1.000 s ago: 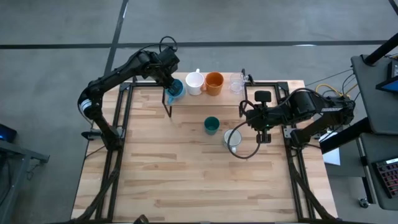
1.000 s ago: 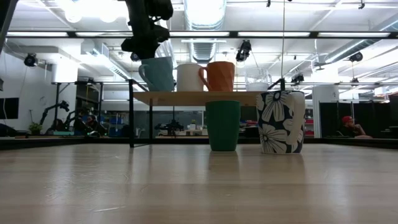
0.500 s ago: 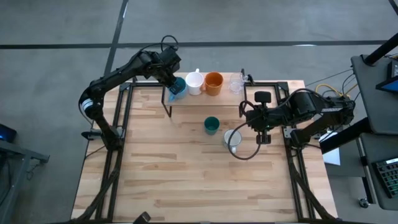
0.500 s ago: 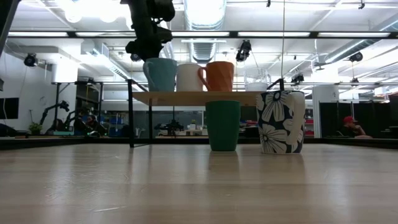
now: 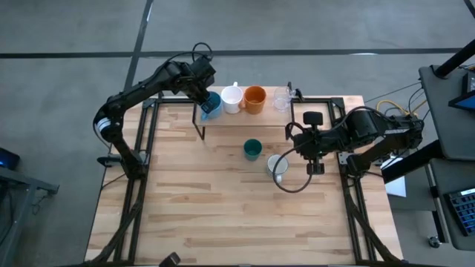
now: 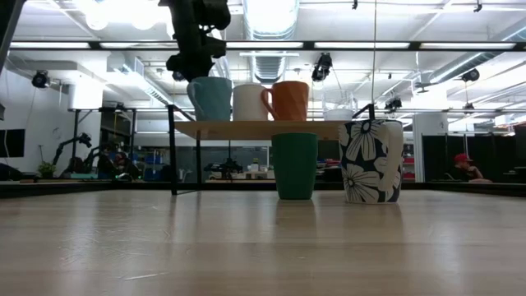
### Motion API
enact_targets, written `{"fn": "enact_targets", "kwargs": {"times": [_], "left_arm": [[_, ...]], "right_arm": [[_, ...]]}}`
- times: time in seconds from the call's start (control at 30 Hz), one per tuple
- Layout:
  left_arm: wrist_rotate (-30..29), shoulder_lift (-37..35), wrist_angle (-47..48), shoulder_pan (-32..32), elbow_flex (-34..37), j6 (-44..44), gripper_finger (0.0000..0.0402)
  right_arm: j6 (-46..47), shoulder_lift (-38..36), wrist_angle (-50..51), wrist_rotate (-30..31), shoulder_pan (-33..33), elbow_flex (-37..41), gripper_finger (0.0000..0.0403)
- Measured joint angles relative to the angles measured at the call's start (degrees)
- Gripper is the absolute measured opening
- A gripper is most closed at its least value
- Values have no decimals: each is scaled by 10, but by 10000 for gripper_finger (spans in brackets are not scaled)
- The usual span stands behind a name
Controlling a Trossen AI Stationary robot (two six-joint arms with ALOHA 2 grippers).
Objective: Stack small to large cups/mugs on shelf
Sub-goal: Put the blue mug on the shelf, then put the green mug on the shelf
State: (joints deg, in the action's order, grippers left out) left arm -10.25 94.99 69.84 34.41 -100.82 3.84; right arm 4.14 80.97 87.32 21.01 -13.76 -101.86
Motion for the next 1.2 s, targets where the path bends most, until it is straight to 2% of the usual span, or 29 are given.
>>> {"fn": "enact_targets", "kwargs": {"times": [0.23,0.53,0.87,1.07,1.2], "left_arm": [[12,-4,4,0,1,-2,42],[-26,-4,-2,1,1,-3,100],[-158,-4,-4,1,-12,-57,139],[-99,-5,-5,1,-30,-59,141],[-96,-8,-4,-6,-32,-59,141]], "right_arm": [[-1,0,-7,0,0,0,121],[-7,0,-9,-1,0,0,121],[-12,0,-10,0,0,0,121],[-12,0,-11,-1,0,0,121],[-12,0,-11,0,0,0,121]]}}
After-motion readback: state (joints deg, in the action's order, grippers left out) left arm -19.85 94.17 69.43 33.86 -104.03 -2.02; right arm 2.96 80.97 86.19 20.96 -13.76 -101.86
